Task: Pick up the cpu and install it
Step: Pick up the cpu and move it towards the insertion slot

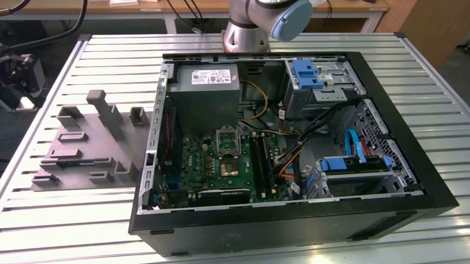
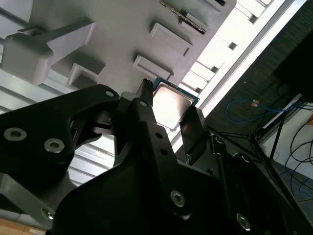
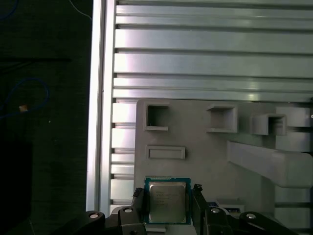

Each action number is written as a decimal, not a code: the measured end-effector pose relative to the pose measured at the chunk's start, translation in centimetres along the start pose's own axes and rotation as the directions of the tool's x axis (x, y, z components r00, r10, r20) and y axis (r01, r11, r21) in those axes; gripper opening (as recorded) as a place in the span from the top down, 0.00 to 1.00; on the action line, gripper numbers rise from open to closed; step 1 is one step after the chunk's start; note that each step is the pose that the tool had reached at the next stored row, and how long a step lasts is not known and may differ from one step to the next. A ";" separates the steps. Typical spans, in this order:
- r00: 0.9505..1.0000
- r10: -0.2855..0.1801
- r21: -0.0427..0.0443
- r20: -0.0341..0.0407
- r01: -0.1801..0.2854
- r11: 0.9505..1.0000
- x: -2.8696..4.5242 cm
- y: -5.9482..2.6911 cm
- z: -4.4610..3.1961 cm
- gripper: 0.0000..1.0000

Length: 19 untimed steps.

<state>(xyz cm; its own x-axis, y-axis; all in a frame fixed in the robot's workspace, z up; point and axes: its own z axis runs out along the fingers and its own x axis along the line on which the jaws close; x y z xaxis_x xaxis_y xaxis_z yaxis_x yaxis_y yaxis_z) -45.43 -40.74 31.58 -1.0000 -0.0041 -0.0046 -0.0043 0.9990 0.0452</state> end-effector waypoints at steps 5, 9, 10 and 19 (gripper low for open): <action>1.000 0.000 0.000 0.000 0.000 1.000 0.00 0.01 -0.16 0.53; 1.000 0.000 0.000 0.000 0.000 1.000 0.00 0.01 -0.22 0.53; 1.000 0.000 0.000 0.000 0.000 1.000 0.00 0.01 -0.23 0.53; 1.000 0.000 0.000 0.000 0.000 1.000 0.00 0.02 -0.52 0.53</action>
<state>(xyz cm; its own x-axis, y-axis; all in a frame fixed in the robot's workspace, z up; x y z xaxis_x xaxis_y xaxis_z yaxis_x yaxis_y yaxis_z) -45.43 -40.74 32.10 -1.0000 -0.0041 -0.0046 -0.0043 0.9990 0.0452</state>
